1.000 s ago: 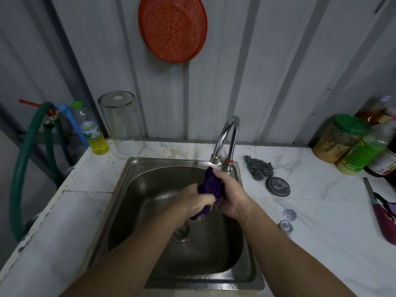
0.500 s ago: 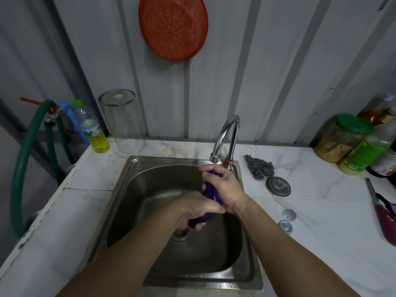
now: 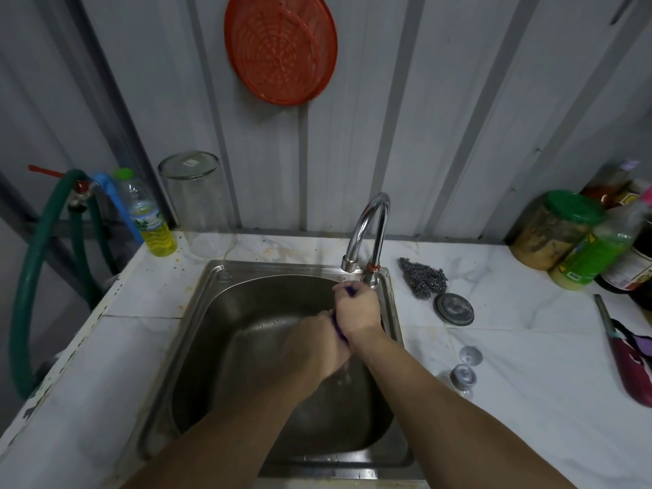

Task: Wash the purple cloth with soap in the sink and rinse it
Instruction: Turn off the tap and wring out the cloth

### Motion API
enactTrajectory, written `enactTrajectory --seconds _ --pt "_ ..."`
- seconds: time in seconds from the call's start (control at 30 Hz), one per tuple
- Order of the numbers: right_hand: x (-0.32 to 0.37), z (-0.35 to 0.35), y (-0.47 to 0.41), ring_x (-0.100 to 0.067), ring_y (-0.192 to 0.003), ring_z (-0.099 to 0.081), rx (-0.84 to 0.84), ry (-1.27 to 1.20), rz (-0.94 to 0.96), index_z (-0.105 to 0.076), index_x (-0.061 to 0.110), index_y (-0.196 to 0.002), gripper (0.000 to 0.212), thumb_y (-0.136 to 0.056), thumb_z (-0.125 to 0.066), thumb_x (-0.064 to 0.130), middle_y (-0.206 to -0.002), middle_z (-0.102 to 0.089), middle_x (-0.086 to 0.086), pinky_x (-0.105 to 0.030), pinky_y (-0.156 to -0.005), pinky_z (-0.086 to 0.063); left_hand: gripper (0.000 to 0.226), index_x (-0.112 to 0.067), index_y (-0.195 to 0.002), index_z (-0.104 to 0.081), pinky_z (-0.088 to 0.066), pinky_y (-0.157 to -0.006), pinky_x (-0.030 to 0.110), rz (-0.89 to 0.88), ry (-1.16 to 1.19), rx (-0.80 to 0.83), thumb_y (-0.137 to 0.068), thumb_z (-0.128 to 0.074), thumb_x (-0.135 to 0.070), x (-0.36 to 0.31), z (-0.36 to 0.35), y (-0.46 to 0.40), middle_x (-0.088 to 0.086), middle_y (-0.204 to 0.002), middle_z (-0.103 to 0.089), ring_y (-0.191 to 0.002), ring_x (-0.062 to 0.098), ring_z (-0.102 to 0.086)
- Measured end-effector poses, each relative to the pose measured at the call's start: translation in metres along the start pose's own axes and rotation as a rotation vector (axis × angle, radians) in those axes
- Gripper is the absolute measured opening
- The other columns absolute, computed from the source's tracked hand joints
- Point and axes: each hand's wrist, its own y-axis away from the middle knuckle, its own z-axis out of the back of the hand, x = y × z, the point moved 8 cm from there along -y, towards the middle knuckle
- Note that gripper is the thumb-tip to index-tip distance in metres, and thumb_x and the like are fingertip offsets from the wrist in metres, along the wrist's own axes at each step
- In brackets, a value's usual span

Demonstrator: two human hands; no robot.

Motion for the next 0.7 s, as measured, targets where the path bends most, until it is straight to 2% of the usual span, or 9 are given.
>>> enactTrajectory --seconds 0.07,0.13,0.2,0.3,0.37,0.43,0.5,0.57,0.7 --pt "-0.003 0.005 0.0 -0.025 -0.074 -0.069 -0.023 -0.12 -0.035 -0.067 0.025 -0.091 0.013 -0.099 -0.059 0.019 -0.084 -0.069 -0.006 -0.039 -0.069 -0.061 0.039 -0.021 -0.109 -0.062 -0.057 -0.073 0.035 0.032 0.127 0.019 -0.077 -0.071 -0.043 0.007 0.002 -0.001 -0.002 -0.095 -0.071 -0.084 0.019 -0.068" --pt "-0.009 0.017 0.0 -0.022 -0.066 -0.066 -0.097 -0.312 -0.081 -0.067 0.022 -0.092 0.011 -0.099 -0.06 0.017 -0.08 -0.067 -0.007 -0.035 -0.062 -0.057 0.059 -0.029 -0.115 -0.056 -0.052 -0.072 0.025 0.08 0.362 0.08 -0.066 -0.083 -0.046 0.018 0.003 0.001 -0.012 -0.099 -0.064 -0.088 0.007 -0.062" --pt "-0.012 0.029 0.004 -0.016 -0.06 -0.068 -0.18 -0.458 -0.076 -0.067 0.02 -0.091 0.013 -0.1 -0.059 0.016 -0.077 -0.067 -0.005 -0.03 -0.057 -0.056 0.066 -0.032 -0.125 -0.056 -0.053 -0.08 0.023 0.124 0.628 0.112 -0.068 -0.086 -0.044 0.027 0.004 0.006 -0.013 -0.113 -0.064 -0.099 0.003 -0.062" --pt "-0.017 0.026 0.018 -0.008 -0.054 -0.068 -0.253 -0.599 -0.068 -0.068 0.021 -0.088 0.016 -0.101 -0.059 0.017 -0.073 -0.065 -0.001 -0.024 -0.051 -0.055 0.03 -0.023 -0.116 -0.066 -0.064 -0.079 0.033 0.331 1.213 -0.009 -0.089 -0.077 -0.024 0.03 0.002 0.018 0.008 -0.121 -0.068 -0.103 0.019 -0.069" --pt "-0.026 0.016 0.031 -0.009 -0.055 -0.065 -0.258 -0.625 -0.095 -0.069 0.022 -0.091 0.015 -0.102 -0.059 0.021 -0.073 -0.064 0.0 -0.025 -0.054 -0.056 0.016 -0.015 -0.102 -0.07 -0.064 -0.078 0.041 0.556 1.431 -0.14 -0.096 -0.069 -0.029 0.033 0.0 0.02 0.014 -0.11 -0.071 -0.095 0.026 -0.071" --pt "-0.037 0.009 0.043 -0.01 -0.057 -0.061 -0.249 -0.589 -0.127 -0.069 0.02 -0.098 0.015 -0.104 -0.056 0.023 -0.077 -0.064 -0.002 -0.027 -0.054 -0.054 0.043 -0.01 -0.086 -0.07 -0.062 -0.079 0.044 0.712 1.401 -0.232 -0.098 -0.059 -0.049 0.038 0.001 0.014 0.012 -0.093 -0.074 -0.086 0.029 -0.07" --pt "-0.046 0.006 0.053 -0.011 -0.054 -0.059 -0.257 -0.566 -0.171 -0.067 0.019 -0.1 0.016 -0.105 -0.053 0.024 -0.075 -0.063 -0.003 -0.026 -0.05 -0.051 0.063 -0.01 -0.071 -0.067 -0.058 -0.07 0.039 0.797 1.257 -0.293 -0.097 -0.047 -0.063 0.046 0.007 0.01 0.01 -0.078 -0.072 -0.075 0.029 -0.069" --pt "-0.051 0.005 0.059 -0.011 -0.052 -0.059 -0.278 -0.555 -0.219 -0.067 0.019 -0.098 0.017 -0.105 -0.052 0.024 -0.071 -0.063 -0.003 -0.026 -0.049 -0.051 0.064 -0.011 -0.068 -0.064 -0.052 -0.062 0.034 0.817 1.201 -0.334 -0.097 -0.043 -0.064 0.048 0.011 0.007 0.007 -0.068 -0.069 -0.066 0.026 -0.065" --pt "-0.048 0.007 0.059 -0.015 -0.055 -0.057 -0.298 -0.516 -0.279 -0.067 0.015 -0.095 0.022 -0.105 -0.05 0.022 -0.066 -0.059 -0.003 -0.032 -0.056 -0.051 0.055 -0.01 -0.068 -0.063 -0.045 -0.058 0.032 0.76 1.198 -0.354 -0.099 -0.048 -0.053 0.043 0.014 -0.003 0.0 -0.049 -0.064 -0.054 0.021 -0.061"
